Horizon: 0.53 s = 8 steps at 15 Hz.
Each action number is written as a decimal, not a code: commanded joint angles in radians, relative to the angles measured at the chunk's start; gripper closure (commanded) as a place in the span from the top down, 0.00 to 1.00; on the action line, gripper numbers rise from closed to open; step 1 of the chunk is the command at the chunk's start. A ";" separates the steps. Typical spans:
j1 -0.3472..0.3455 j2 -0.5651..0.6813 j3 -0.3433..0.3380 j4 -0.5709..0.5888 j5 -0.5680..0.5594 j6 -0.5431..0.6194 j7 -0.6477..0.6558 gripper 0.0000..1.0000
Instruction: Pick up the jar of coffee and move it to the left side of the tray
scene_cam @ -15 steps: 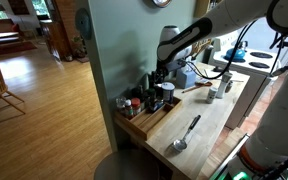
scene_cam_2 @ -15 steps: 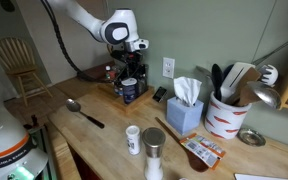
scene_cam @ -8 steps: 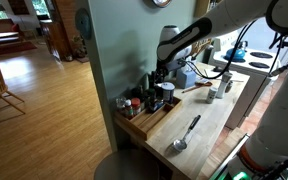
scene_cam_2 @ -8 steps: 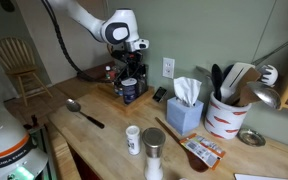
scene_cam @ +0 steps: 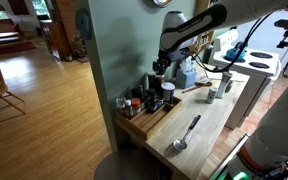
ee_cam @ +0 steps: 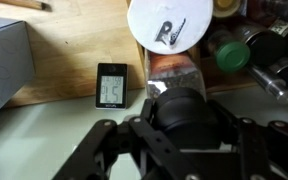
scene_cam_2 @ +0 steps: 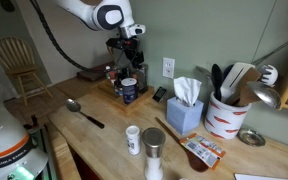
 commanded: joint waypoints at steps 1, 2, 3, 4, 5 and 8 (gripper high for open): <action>0.004 -0.094 0.006 -0.006 -0.034 -0.084 0.035 0.31; 0.004 -0.112 0.008 -0.004 -0.030 -0.100 0.034 0.31; 0.005 -0.128 0.010 -0.001 -0.027 -0.114 0.031 0.31; 0.008 -0.145 0.012 0.003 -0.017 -0.135 0.026 0.31; 0.011 -0.160 0.015 0.007 -0.007 -0.159 0.023 0.31; 0.023 -0.194 0.020 0.015 0.021 -0.179 0.014 0.31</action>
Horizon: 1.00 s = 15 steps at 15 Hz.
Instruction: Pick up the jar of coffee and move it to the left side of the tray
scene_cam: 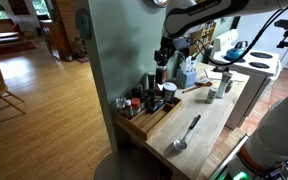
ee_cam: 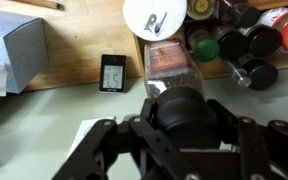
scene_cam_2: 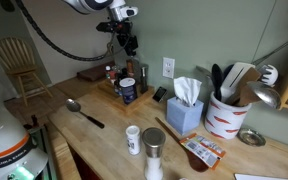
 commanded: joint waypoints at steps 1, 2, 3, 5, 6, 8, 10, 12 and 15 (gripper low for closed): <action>0.018 -0.060 0.007 -0.005 0.030 -0.038 0.012 0.31; 0.023 -0.067 0.009 -0.007 0.042 -0.021 0.011 0.31; 0.030 -0.071 0.010 -0.006 0.058 -0.015 0.003 0.31; 0.044 -0.068 0.011 0.000 0.096 -0.010 0.002 0.31; 0.048 -0.064 0.014 0.001 0.108 -0.007 0.008 0.31; 0.054 -0.053 0.019 0.003 0.133 -0.001 0.023 0.31; 0.054 -0.040 0.025 0.000 0.150 0.025 0.051 0.31; 0.054 -0.026 0.029 -0.007 0.164 0.071 0.080 0.31; 0.049 0.005 0.041 -0.013 0.150 0.133 0.126 0.31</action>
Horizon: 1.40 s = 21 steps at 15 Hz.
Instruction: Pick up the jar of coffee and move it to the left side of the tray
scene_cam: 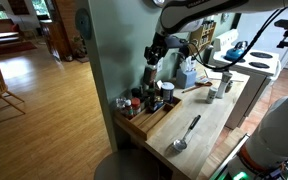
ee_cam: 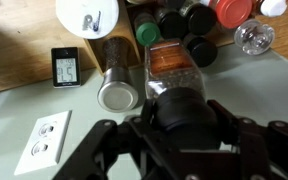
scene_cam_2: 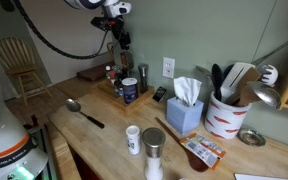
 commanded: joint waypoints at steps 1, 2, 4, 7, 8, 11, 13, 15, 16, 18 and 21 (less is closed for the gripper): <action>-0.002 0.034 0.014 -0.010 0.002 0.077 0.062 0.31; -0.004 0.045 0.017 -0.011 -0.006 0.094 0.078 0.31; -0.002 0.069 0.018 -0.013 -0.004 0.119 0.090 0.31; -0.006 0.100 0.020 -0.015 -0.026 0.151 0.122 0.31; -0.005 0.109 0.018 -0.013 -0.025 0.155 0.124 0.31; -0.007 0.123 0.017 -0.008 -0.042 0.169 0.144 0.31; -0.010 0.137 0.019 -0.004 -0.069 0.167 0.162 0.31; -0.010 0.150 0.017 -0.002 -0.092 0.163 0.179 0.31; -0.009 0.155 0.016 -0.002 -0.100 0.161 0.183 0.31; -0.008 0.165 0.013 0.001 -0.108 0.157 0.185 0.31; -0.004 0.187 0.014 0.010 -0.107 0.154 0.176 0.31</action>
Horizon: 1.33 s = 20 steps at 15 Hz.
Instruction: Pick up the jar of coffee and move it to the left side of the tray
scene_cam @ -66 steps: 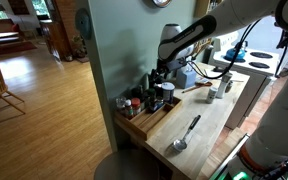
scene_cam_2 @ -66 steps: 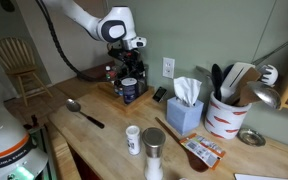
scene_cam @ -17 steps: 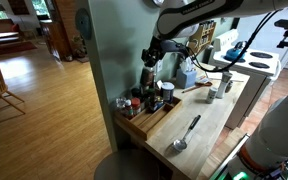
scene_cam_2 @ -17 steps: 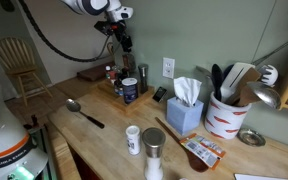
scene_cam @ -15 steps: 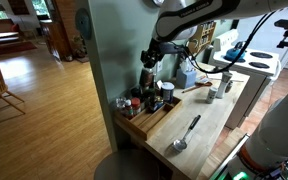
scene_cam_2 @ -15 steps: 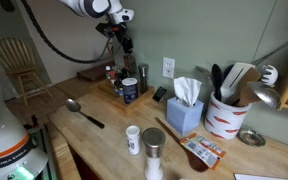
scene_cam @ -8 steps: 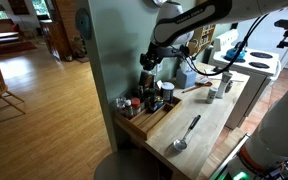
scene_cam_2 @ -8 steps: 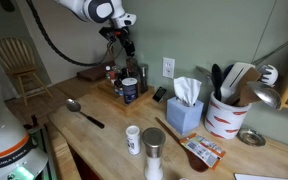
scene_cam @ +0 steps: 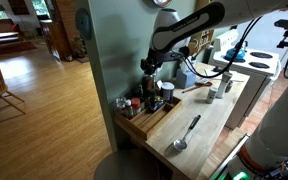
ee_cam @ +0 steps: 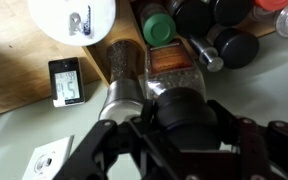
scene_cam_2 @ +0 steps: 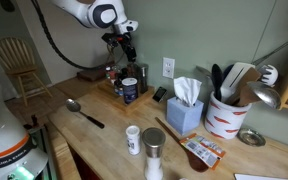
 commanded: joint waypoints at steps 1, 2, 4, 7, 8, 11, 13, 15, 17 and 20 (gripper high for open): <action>0.002 0.025 0.003 0.013 -0.021 0.005 0.018 0.31; 0.003 0.032 0.003 0.016 -0.021 0.002 0.015 0.31; 0.007 0.046 0.003 0.022 -0.026 -0.001 0.015 0.31; 0.011 0.068 0.002 0.029 -0.033 -0.001 0.008 0.31; 0.013 0.074 0.002 0.032 -0.025 -0.001 -0.003 0.31; 0.016 0.092 0.003 0.044 -0.027 0.003 -0.011 0.31; 0.019 0.106 0.002 0.055 -0.035 0.002 -0.009 0.31; 0.021 0.118 0.001 0.062 -0.049 -0.001 -0.003 0.31; 0.022 0.131 -0.002 0.070 -0.062 -0.002 -0.001 0.31; 0.025 0.151 -0.001 0.080 -0.059 -0.004 -0.010 0.31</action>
